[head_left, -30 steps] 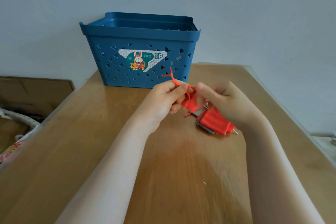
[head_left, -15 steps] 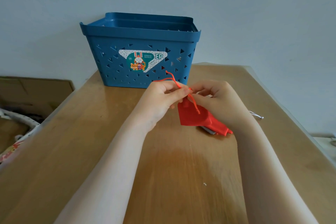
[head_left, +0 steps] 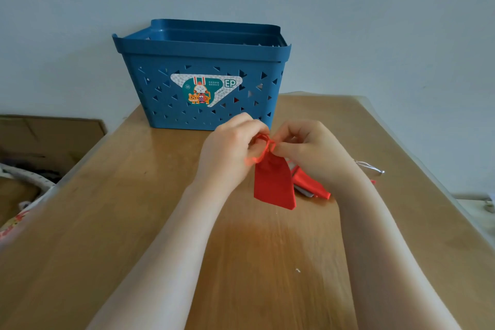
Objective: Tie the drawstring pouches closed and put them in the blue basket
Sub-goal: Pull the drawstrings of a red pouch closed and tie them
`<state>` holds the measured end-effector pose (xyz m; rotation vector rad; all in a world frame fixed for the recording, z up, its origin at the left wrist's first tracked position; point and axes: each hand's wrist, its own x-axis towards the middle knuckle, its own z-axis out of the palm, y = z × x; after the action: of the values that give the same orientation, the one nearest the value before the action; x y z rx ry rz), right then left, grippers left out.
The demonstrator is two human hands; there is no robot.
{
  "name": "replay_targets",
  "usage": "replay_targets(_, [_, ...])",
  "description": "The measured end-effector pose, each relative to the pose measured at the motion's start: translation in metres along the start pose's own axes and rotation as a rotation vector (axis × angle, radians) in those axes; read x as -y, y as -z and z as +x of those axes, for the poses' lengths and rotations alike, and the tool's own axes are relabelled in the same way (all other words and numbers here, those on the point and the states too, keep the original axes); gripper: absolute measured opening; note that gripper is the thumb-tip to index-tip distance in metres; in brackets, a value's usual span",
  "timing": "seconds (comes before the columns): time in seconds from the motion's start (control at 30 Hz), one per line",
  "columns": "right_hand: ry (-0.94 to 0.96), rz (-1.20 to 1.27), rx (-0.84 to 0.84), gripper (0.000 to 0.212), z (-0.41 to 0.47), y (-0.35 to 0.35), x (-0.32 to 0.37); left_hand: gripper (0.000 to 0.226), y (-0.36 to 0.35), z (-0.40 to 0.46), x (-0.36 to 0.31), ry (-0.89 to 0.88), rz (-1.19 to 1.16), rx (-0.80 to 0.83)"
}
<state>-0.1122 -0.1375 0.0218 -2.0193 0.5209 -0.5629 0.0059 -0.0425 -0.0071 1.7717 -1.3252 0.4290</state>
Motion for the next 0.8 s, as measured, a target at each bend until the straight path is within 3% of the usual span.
replay_targets(0.17, [0.016, 0.085, -0.004, 0.021, 0.002, 0.001, -0.002, 0.019, 0.001, 0.003, -0.002, 0.012, -0.233, -0.171])
replay_targets(0.27, [-0.015, 0.235, -0.006, 0.013, 0.003, -0.001, -0.004, 0.020, 0.004, 0.004, -0.003, 0.014, -0.335, -0.185])
replay_targets(0.37, [-0.006, 0.349, 0.076, 0.018, 0.000, -0.006, -0.006, 0.021, 0.000, 0.005, 0.000, -0.024, -0.324, -0.185])
replay_targets(0.67, [0.191, 0.021, -0.178, 0.012, 0.001, 0.002, -0.003, 0.025, -0.002, 0.006, -0.006, 0.034, -0.582, -0.060])
replay_targets(0.73, [0.128, 0.157, -0.122, 0.016, 0.000, -0.001, 0.000, 0.026, -0.001, 0.005, -0.009, 0.020, -0.593, -0.054])
replay_targets(0.8, [0.009, 0.441, -0.047, 0.026, 0.001, -0.006, 0.003, 0.028, 0.003, 0.003, -0.012, 0.010, -0.585, -0.038])
